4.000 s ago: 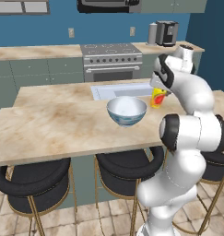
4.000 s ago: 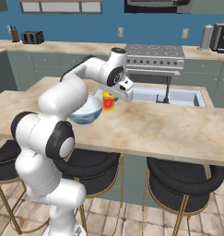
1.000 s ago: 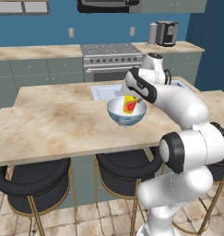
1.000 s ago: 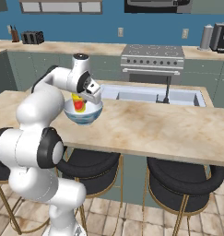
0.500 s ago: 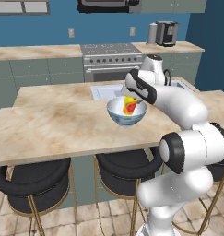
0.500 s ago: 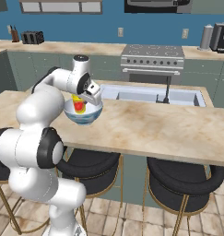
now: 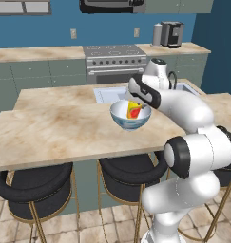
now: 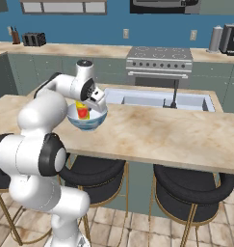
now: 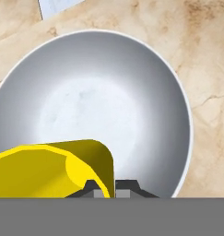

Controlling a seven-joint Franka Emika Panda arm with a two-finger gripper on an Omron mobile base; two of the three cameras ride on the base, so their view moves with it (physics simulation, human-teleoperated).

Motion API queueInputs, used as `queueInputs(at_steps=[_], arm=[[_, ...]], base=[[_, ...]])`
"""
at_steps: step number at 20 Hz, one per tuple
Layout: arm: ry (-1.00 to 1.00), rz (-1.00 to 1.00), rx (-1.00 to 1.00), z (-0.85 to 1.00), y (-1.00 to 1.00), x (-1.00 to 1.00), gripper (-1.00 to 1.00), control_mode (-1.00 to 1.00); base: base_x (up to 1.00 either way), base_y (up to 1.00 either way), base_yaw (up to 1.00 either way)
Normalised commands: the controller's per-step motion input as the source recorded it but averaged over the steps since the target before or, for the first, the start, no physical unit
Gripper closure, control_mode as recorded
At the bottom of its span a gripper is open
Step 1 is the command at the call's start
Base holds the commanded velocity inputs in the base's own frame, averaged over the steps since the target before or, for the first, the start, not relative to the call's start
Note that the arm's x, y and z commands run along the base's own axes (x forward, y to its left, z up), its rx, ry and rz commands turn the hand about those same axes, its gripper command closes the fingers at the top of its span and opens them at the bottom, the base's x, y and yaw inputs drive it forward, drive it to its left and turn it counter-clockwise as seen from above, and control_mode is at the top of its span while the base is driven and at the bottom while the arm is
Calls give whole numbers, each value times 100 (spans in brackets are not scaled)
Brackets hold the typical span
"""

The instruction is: Place the cup inside the bowl on the dining table and move the bowl to any counter.

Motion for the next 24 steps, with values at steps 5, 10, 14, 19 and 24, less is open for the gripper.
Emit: queueInputs(at_steps=[5,10,14,19,24], arm=[[0,0,-1,-10,0,0,100,-100],[0,0,0,-5,0,0,100,-100],[0,0,0,-7,0,0,100,-100],[0,0,0,-4,0,0,100,-100],[0,0,0,0,0,0,100,-100]], base=[[0,0,0],[0,0,0],[0,0,0],[0,0,0],[0,0,0]])
